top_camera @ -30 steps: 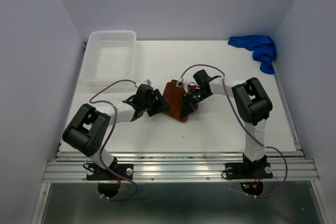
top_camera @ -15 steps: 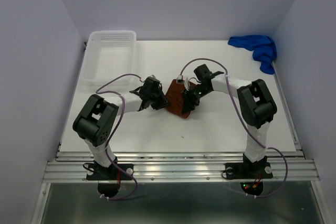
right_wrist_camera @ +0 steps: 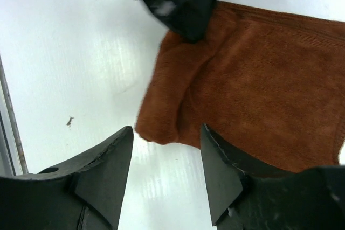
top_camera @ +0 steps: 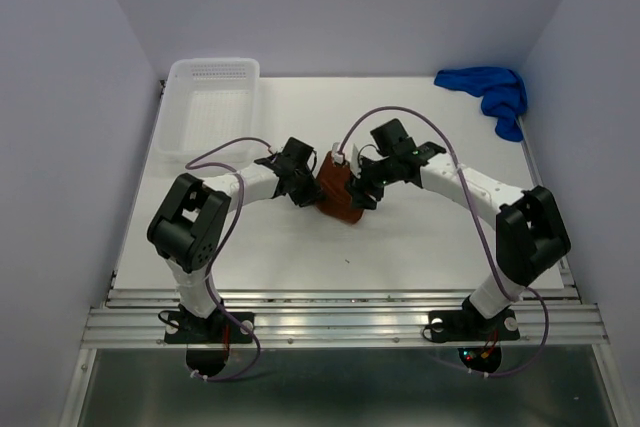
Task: Roll the towels
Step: Roll the towel
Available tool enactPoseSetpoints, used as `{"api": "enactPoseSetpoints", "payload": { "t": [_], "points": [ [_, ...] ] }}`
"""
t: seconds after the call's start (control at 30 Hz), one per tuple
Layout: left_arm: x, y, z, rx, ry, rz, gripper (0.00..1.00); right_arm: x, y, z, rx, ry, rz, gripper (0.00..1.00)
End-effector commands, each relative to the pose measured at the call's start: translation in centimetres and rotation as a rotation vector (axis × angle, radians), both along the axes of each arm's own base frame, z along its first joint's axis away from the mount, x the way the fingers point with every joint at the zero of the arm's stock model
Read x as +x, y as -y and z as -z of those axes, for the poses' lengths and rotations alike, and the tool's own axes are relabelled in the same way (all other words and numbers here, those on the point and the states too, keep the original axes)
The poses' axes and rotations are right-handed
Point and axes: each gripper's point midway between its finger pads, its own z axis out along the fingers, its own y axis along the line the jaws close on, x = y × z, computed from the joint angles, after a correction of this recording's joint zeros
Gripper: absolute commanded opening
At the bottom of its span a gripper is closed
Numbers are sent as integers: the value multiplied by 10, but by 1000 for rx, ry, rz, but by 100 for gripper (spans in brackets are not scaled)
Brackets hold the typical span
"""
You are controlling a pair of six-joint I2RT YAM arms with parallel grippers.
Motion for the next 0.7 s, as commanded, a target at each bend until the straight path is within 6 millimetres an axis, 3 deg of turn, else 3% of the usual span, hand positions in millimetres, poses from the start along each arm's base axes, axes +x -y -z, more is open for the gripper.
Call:
{"api": "enactPoseSetpoints", "payload": {
  "t": [0.0, 0.17, 0.33, 0.6, 0.67],
  "points": [
    [-24, -17, 15, 101, -124, -19, 31, -5, -18, -10, -27, 230, -94, 59],
    [-27, -16, 12, 109, -132, -18, 31, -25, -24, 8, -89, 334, -164, 70],
    [-30, -16, 10, 121, -131, -14, 31, -21, -28, 12, -113, 434, -165, 80],
    [-36, -16, 14, 125, -150, 2, 31, -36, -33, 36, -185, 513, -274, 79],
    [-37, -17, 15, 129, -155, 6, 31, -35, -30, 44, -225, 532, -289, 72]
  ]
}}
